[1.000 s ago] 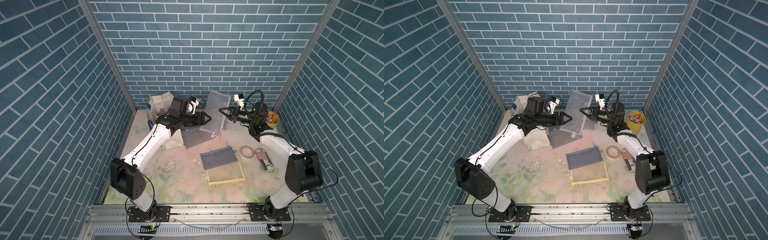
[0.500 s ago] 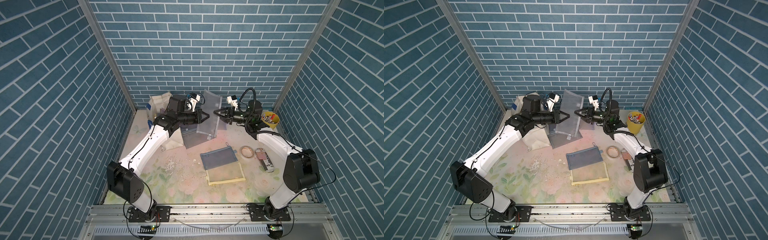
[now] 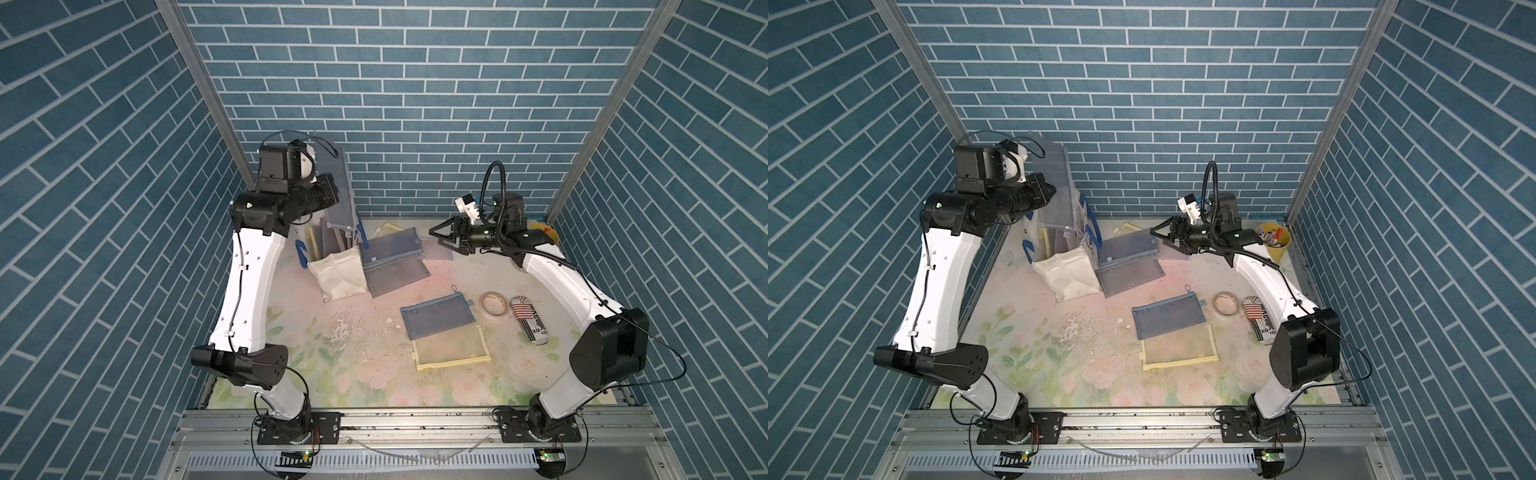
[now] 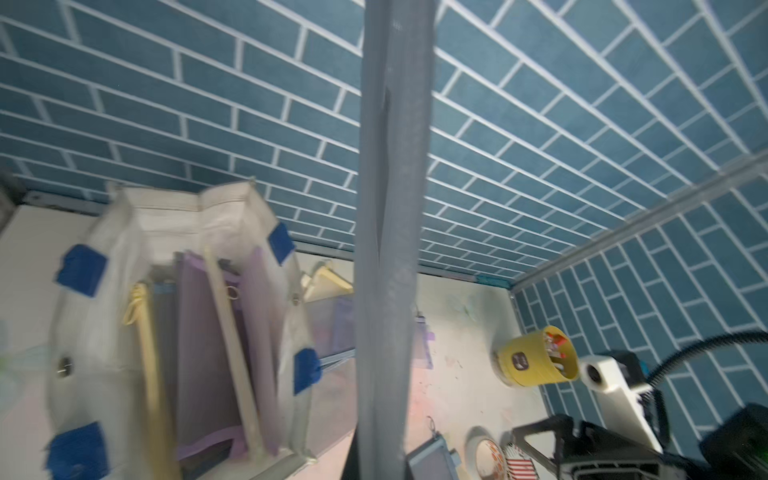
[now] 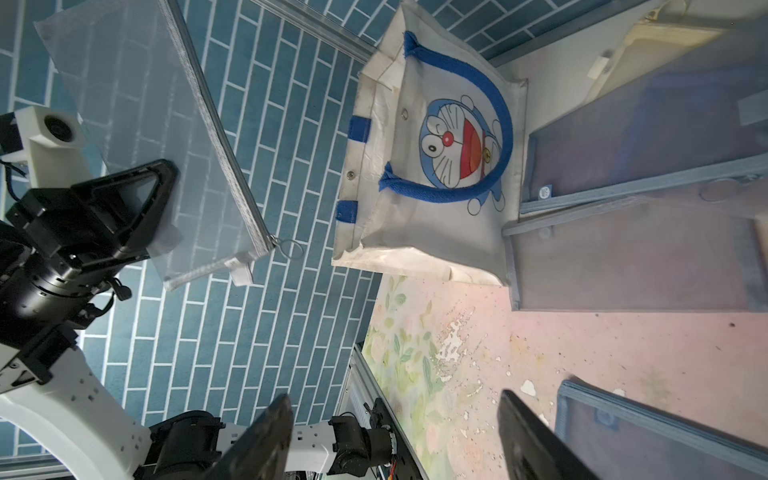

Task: Put the pencil pouch into the canvas bag
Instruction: Place the pencil pouch in the canvas bag.

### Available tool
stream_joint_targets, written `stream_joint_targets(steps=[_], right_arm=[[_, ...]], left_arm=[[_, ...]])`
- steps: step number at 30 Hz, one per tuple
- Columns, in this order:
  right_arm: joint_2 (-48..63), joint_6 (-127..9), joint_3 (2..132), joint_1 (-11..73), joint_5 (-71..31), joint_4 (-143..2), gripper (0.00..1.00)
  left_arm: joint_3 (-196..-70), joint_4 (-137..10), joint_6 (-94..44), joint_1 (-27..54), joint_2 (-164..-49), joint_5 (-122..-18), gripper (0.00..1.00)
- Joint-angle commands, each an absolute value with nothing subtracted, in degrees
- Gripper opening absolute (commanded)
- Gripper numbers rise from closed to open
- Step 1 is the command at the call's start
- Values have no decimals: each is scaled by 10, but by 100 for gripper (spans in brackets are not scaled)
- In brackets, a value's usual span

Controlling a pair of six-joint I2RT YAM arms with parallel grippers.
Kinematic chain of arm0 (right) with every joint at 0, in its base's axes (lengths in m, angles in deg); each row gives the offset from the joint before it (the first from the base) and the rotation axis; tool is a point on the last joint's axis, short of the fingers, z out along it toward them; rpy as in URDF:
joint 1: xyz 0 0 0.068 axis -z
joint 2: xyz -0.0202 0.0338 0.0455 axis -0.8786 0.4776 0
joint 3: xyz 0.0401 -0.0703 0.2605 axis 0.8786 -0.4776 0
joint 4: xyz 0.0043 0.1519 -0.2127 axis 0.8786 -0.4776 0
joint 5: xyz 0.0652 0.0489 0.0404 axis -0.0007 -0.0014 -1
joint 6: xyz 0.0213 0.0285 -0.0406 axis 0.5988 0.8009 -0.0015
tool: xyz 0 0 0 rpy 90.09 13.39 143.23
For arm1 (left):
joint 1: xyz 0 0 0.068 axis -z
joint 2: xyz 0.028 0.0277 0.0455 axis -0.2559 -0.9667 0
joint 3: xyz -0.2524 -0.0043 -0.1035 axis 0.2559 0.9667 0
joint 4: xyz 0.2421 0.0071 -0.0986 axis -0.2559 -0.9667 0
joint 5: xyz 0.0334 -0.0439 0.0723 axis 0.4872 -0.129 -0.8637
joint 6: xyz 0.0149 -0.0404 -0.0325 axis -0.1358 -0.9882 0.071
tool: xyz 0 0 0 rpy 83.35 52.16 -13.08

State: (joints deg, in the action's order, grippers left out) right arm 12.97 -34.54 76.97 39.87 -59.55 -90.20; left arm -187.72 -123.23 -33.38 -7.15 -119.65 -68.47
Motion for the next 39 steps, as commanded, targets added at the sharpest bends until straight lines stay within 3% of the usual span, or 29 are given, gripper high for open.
stream_joint_targets(steps=[1,5,14,27,35,39], right_arm=[[126,-390,802,398,-566,-963,77],[122,-398,800,398,-549,-977,77],[104,-404,767,398,-527,-983,77],[123,-407,766,400,-521,-982,77],[124,-415,747,402,-521,-980,76],[115,-414,732,404,-520,-974,76]], left_arm=[[-1925,-1311,-319,-81,-1261,-765,0],[-1979,-1320,-333,-79,-1332,-803,0],[-1975,-1306,-332,-68,-1408,-843,0],[-1794,-1241,-342,-39,-1376,-885,0],[-1752,-1202,-331,-42,-1392,-863,0],[-1766,-1201,-320,-48,-1399,-843,16]])
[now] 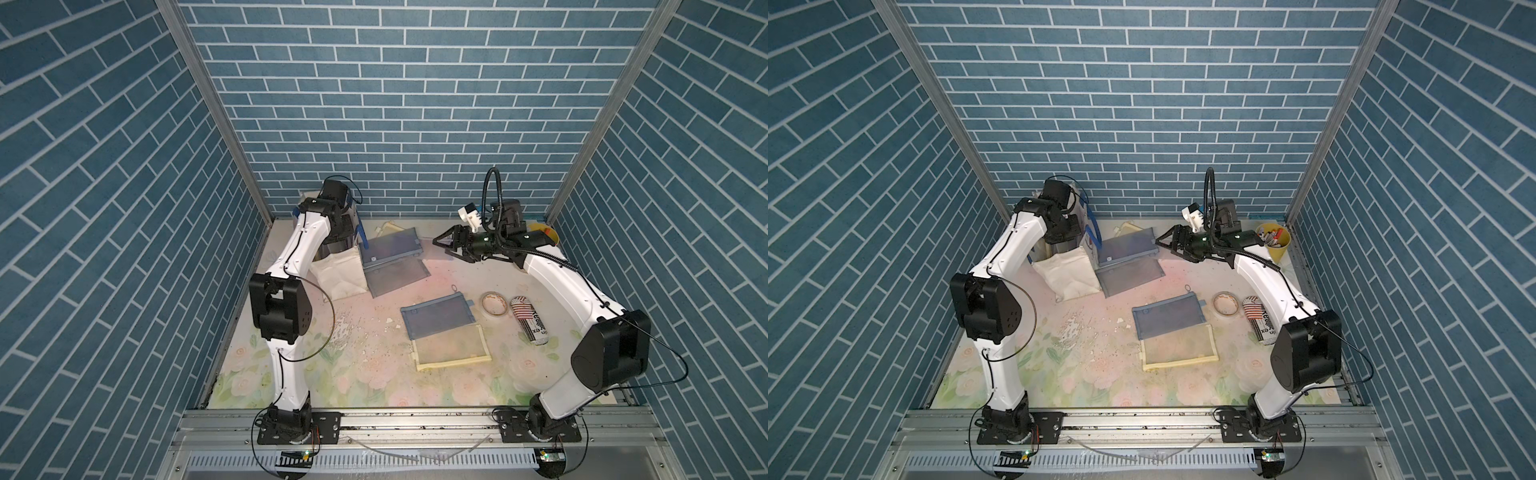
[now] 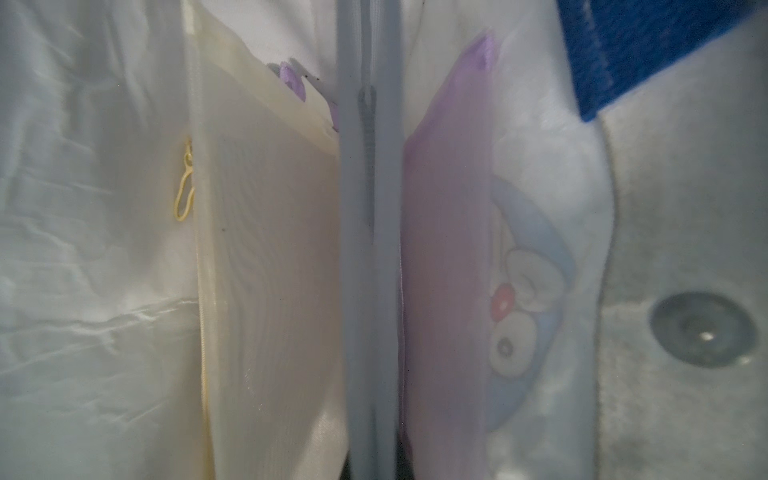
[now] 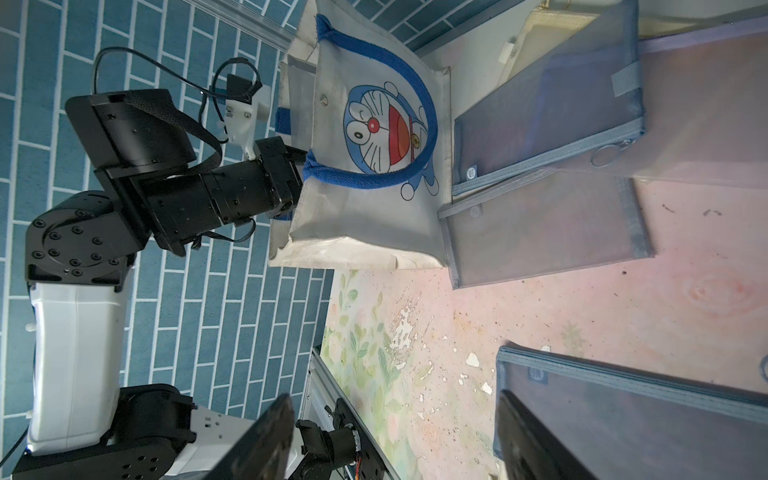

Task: Put the pencil pouch into the canvas bag
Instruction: Place the pencil pouch in the canvas bag, then pick up the pencil pouch.

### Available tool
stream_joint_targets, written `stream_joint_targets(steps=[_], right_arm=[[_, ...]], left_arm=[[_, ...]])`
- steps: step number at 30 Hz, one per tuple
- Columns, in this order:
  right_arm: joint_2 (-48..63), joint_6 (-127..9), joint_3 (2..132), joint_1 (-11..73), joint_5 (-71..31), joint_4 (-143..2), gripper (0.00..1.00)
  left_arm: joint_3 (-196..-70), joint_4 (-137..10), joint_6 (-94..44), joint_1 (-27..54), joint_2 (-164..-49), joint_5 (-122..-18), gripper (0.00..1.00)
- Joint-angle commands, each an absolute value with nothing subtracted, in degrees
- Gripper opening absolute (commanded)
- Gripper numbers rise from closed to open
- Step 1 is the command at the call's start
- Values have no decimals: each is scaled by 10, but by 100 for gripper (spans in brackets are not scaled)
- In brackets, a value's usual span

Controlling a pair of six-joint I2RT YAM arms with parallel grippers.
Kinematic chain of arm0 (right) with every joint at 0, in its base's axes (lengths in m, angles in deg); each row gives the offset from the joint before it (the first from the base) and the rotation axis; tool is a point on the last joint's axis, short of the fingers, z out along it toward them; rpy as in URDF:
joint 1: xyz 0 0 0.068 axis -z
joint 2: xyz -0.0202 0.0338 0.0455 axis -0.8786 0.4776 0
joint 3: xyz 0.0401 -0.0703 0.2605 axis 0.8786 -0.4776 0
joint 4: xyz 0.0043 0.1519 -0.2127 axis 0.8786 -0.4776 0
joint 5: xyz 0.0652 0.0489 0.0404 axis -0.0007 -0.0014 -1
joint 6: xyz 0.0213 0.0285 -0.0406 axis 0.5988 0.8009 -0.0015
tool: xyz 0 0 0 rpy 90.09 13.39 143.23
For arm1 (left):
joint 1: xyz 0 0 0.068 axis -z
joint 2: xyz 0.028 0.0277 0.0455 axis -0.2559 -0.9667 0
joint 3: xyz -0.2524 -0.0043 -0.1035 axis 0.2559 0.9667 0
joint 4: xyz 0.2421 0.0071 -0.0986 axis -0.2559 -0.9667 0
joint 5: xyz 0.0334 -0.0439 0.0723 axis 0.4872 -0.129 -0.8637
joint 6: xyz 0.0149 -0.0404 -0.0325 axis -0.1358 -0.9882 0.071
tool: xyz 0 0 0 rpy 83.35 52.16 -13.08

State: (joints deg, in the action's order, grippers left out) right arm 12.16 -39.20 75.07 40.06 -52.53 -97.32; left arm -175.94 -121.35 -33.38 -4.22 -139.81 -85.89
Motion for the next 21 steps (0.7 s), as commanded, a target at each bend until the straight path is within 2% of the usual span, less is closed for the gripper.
stream_joint_targets(steps=[1,4,6,14,21], right_arm=[[113,-415,728,404,-519,-973,76],[107,-416,723,405,-509,-980,75],[95,-408,717,405,-489,-988,75],[28,-323,582,417,-402,-979,75],[1,-286,459,431,-410,-951,75]], left_arm=[[-1769,-1202,-320,-51,-1398,-836,24],[-1769,-1209,-322,-54,-1375,-856,47],[-1759,-1201,-321,-57,-1347,-864,59],[-1789,-1246,-273,-32,-1257,-917,68],[-1765,-1261,-256,101,-1242,-827,73]])
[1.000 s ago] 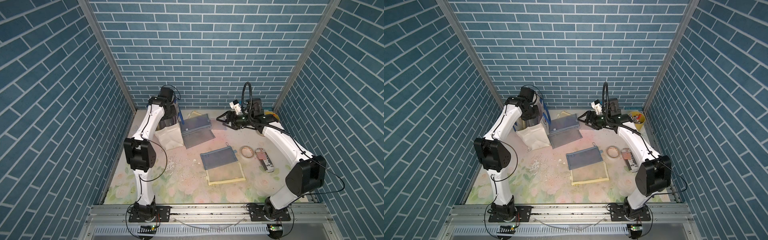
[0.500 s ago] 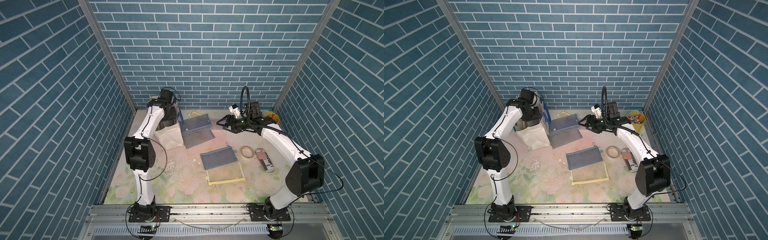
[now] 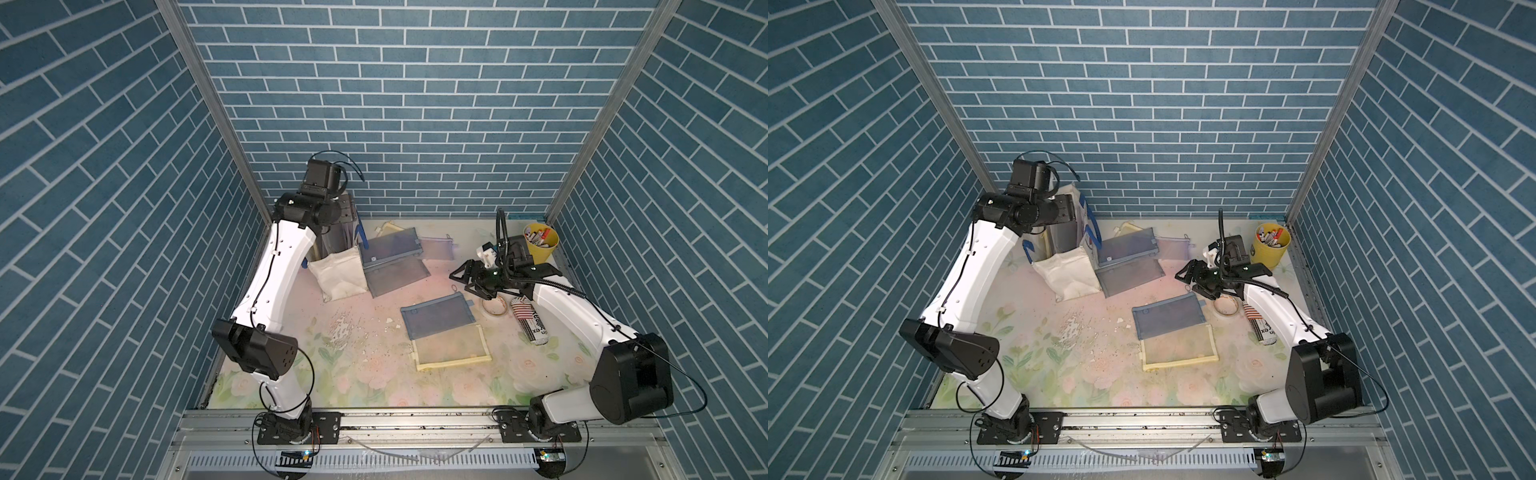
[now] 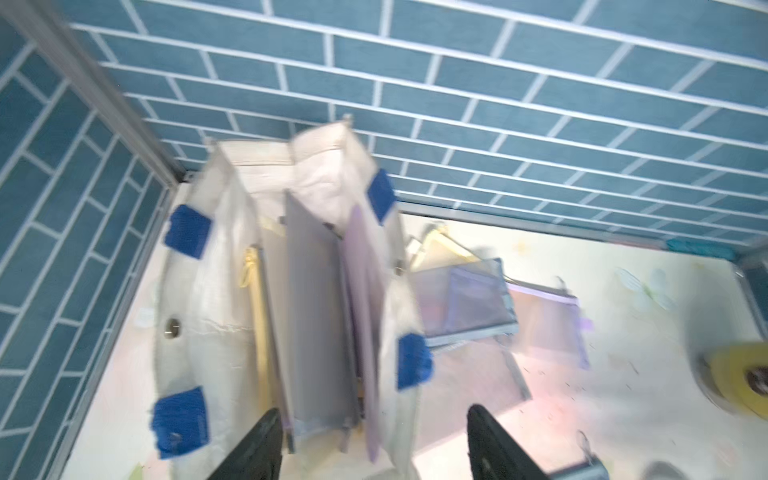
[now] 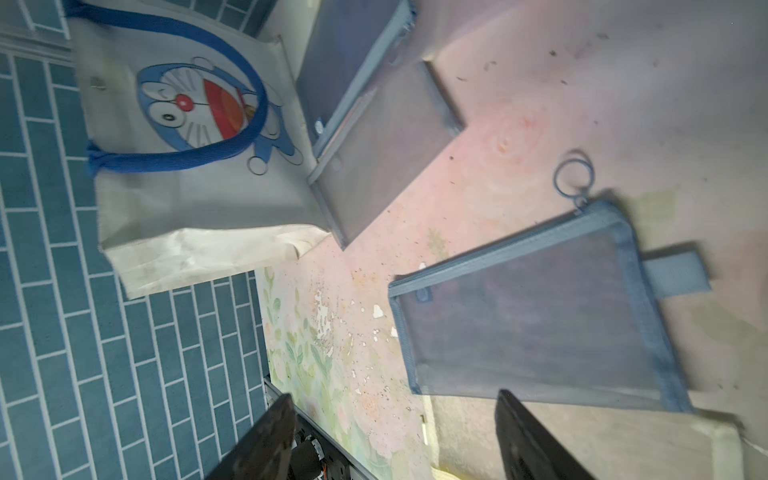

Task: Put the pencil pouch into the canvas bag
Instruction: Pick up the pencil pouch.

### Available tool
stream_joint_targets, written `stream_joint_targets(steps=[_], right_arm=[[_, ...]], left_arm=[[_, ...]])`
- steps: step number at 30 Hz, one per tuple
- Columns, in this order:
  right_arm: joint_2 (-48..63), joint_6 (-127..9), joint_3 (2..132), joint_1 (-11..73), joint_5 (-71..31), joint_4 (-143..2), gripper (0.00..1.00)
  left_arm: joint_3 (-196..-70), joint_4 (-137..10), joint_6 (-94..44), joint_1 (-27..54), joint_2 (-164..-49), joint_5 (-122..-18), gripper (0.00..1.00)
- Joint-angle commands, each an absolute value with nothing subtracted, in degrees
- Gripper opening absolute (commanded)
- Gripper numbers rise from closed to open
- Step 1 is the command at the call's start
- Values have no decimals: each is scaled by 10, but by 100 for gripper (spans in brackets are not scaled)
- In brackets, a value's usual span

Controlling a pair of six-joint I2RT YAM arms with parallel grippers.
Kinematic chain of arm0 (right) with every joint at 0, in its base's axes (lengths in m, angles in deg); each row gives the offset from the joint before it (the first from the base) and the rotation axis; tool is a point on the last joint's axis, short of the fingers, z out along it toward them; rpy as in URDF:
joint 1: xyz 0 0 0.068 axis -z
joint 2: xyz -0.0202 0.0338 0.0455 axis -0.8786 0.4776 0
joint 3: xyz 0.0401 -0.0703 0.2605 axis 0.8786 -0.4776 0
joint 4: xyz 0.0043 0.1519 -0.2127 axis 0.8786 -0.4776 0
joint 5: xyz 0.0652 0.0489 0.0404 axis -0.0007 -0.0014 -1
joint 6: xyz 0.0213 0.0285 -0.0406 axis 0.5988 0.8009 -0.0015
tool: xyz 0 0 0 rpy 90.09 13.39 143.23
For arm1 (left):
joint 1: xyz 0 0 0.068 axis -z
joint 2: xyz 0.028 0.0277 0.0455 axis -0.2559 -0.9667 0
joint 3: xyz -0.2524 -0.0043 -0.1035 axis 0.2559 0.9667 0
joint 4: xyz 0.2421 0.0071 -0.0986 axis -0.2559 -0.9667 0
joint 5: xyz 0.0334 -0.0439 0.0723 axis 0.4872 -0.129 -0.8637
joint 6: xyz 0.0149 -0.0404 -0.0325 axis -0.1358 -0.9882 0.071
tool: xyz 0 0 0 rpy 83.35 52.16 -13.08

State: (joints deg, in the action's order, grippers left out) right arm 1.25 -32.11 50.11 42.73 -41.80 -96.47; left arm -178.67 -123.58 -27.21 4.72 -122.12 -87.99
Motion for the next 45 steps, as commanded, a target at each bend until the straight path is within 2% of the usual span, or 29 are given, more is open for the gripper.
stream_joint_targets(steps=[1,4,6,9,13,22,26,35,45], right_arm=[[3,-282,446,432,-413,-942,75],[15,-267,419,440,-428,-919,75],[26,-269,413,446,-431,-916,75],[44,-279,407,452,-441,-919,75],[60,-293,397,457,-444,-927,75],[78,-302,377,460,-455,-930,75],[62,-305,363,466,-453,-937,75],[58,-304,356,513,-460,-923,74],[76,-286,347,549,-474,-884,74]], left_arm=[[-1756,-1252,-262,119,-1247,-805,74],[-1699,-1185,-289,165,-1262,-720,78],[-1655,-1118,-301,189,-1274,-654,89],[-1638,-1100,-302,209,-1311,-619,96],[-1624,-1103,-298,210,-1355,-587,98],[-1556,-1079,-265,216,-1391,-585,99],[-1535,-1088,-193,255,-1367,-643,98],[-1485,-1085,-51,376,-1344,-848,95],[-1458,-1037,18,446,-1381,-941,89]])
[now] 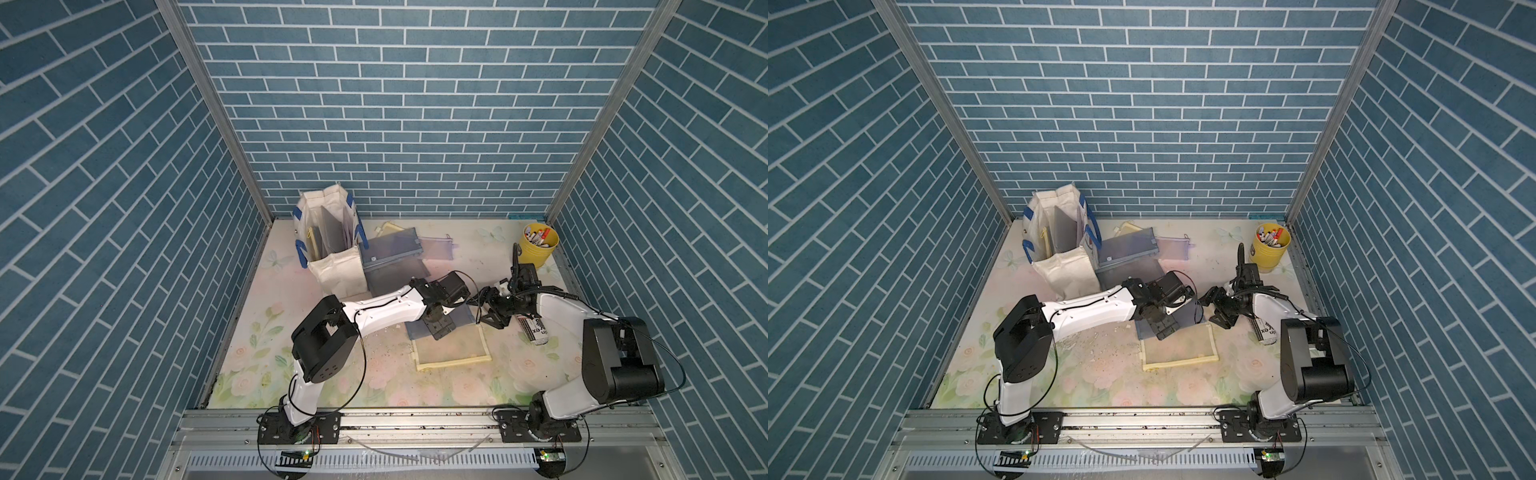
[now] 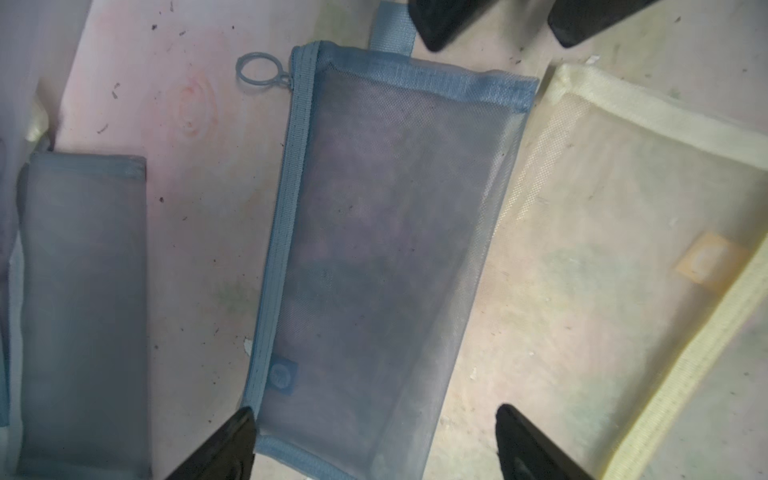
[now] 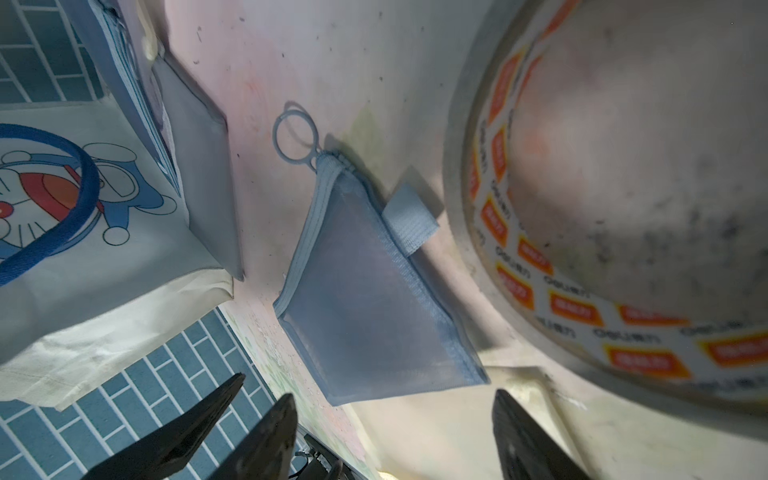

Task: Put the pencil pouch into the canvas bag
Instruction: Pick up the pencil pouch.

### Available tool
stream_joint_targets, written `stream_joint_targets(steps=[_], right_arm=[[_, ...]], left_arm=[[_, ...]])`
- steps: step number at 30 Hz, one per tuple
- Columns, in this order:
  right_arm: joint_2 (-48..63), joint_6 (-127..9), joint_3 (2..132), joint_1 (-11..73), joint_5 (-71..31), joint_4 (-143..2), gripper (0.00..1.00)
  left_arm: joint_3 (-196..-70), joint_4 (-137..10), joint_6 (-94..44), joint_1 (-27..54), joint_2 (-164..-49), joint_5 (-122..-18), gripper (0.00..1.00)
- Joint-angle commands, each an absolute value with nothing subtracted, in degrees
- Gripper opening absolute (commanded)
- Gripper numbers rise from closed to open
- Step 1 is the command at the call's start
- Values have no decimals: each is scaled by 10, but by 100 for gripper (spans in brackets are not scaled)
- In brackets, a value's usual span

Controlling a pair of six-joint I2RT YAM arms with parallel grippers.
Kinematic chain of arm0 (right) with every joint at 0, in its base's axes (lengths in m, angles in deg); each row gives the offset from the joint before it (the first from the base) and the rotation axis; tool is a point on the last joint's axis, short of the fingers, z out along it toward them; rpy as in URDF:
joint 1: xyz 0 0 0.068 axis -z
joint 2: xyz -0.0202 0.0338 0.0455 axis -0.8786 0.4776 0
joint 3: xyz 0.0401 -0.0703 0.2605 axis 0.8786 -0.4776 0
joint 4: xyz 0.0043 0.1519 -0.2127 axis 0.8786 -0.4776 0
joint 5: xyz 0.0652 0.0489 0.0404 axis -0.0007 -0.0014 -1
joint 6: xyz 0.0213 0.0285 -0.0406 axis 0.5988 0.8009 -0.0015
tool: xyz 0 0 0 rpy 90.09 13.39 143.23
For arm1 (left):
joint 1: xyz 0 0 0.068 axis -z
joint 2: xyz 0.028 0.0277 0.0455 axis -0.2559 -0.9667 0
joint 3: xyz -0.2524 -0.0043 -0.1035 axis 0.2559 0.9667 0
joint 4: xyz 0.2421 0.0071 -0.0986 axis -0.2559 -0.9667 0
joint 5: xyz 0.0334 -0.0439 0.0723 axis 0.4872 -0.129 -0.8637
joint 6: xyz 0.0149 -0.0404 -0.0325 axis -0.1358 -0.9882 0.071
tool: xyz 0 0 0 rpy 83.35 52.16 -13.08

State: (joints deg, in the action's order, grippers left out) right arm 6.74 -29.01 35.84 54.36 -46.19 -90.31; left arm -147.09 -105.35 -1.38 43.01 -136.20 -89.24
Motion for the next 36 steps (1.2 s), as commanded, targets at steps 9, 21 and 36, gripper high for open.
stream_joint_targets(steps=[9,21,36], right_arm=[[84,-285,355,560,-479,-884,73],[62,-296,354,580,-486,-910,73],[36,-294,349,589,-480,-918,73]], left_arm=[[-1457,-1005,36,466,-1425,-994,82],[-1454,-978,48,469,-1466,-1032,44],[-1476,-987,25,461,-1432,-1029,0]])
